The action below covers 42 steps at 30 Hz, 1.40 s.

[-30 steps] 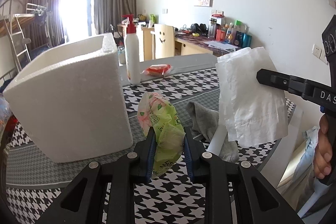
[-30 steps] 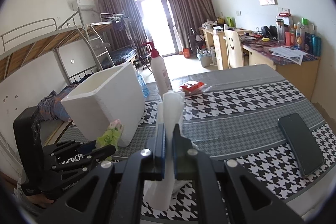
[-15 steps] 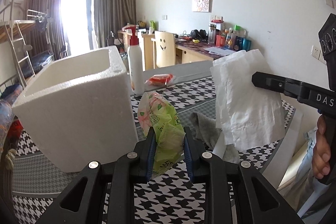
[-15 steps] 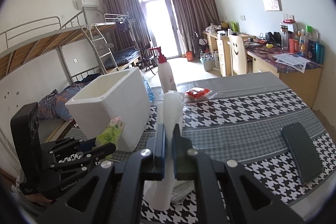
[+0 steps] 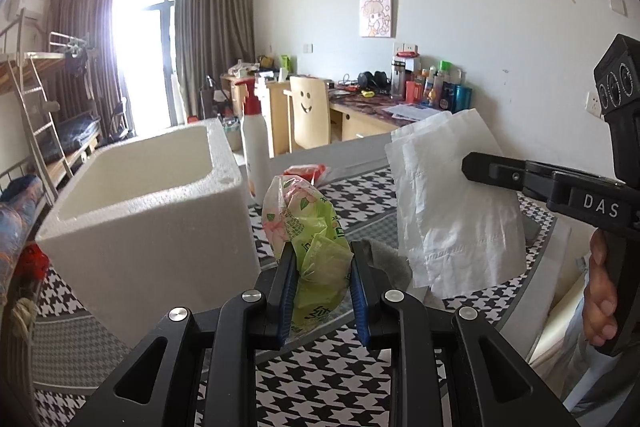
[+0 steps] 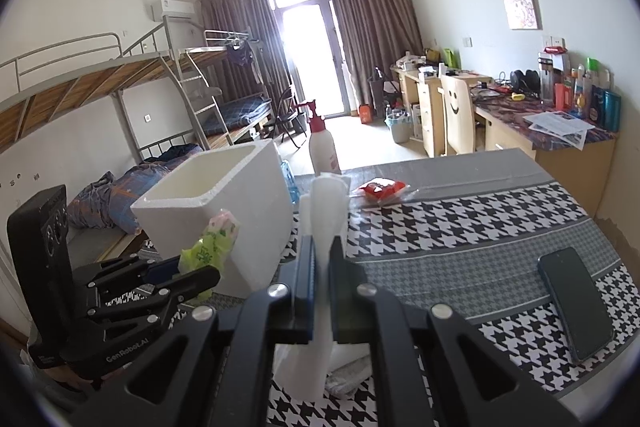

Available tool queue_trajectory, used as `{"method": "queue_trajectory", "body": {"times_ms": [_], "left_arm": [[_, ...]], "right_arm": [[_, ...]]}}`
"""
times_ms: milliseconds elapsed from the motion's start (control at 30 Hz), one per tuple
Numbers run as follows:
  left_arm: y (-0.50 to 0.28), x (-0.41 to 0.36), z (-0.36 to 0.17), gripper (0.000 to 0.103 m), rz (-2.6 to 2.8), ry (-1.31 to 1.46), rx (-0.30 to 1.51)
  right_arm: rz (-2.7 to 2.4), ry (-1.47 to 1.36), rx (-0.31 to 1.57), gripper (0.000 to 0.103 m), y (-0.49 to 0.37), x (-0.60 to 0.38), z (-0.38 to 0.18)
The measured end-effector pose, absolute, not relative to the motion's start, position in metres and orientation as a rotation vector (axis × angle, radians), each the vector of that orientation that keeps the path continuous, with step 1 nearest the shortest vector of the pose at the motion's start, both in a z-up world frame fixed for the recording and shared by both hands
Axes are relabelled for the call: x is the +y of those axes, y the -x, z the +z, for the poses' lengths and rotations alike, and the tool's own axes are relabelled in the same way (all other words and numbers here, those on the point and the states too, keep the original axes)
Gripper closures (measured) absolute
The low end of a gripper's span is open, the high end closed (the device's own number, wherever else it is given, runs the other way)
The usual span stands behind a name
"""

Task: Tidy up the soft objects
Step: 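Lift the floral packet and white tissue and carry both toward the foam box, then bring the right tool with the tissue over the foam box opening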

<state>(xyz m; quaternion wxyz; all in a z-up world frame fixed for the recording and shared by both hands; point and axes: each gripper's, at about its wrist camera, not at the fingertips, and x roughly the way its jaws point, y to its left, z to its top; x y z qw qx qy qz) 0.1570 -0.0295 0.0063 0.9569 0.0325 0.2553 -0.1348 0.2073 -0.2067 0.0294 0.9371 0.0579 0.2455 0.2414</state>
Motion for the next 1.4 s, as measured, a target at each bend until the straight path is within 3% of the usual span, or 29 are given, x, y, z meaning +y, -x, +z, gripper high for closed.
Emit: {"method": "queue_trajectory", "body": {"times_ms": [1400], "left_arm": [[-0.160, -0.012, 0.041, 0.077, -0.224, -0.068, 0.408]], "right_arm": [[0.535, -0.070, 0.422, 0.095, -0.217, -0.191, 0.058]]}}
